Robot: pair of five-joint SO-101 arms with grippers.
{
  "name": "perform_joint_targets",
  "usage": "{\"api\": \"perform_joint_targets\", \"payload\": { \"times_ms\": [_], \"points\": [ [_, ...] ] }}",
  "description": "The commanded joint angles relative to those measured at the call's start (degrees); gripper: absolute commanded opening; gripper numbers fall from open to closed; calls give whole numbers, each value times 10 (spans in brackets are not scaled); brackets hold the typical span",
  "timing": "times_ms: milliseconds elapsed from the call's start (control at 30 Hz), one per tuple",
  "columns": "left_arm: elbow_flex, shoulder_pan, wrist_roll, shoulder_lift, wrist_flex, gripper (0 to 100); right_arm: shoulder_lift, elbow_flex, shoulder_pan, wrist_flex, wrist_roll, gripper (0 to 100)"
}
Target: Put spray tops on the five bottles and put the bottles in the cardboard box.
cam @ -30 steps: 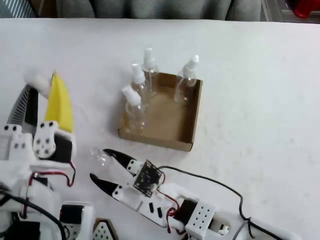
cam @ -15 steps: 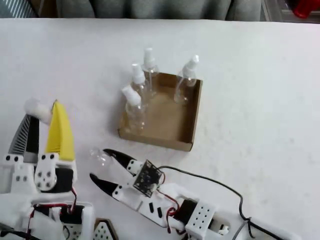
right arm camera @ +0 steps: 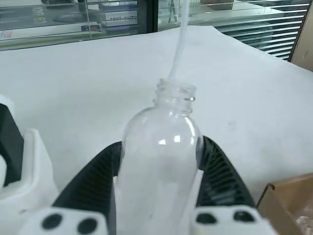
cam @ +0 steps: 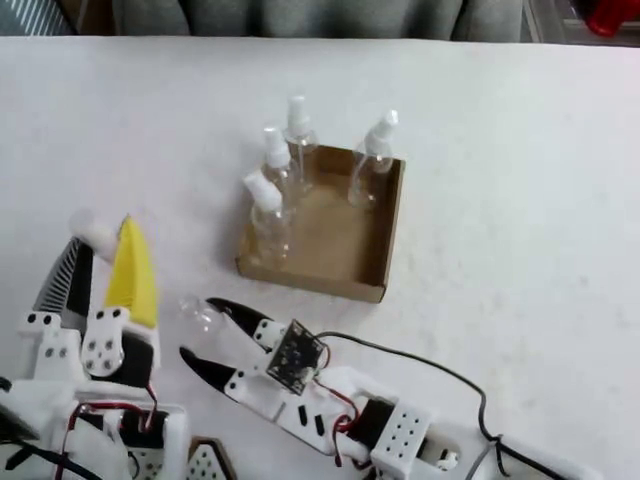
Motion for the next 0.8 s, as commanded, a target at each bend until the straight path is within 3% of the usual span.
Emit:
{"api": "perform_joint_targets", "payload": {
  "times_ms": [0, 100, 367, 767],
  "points": [
    [20, 6, 21, -1, 7, 23, 3, -25, 0, -14, 6, 15],
    [40, 6, 55, -1, 7, 23, 3, -25, 0, -14, 6, 15],
    [44, 72, 54, -1, 62, 24, 3, -25, 3, -13, 6, 15],
    [48, 73, 53, -1, 126, 24, 3, -25, 4, -13, 6, 15]
  ]
}}
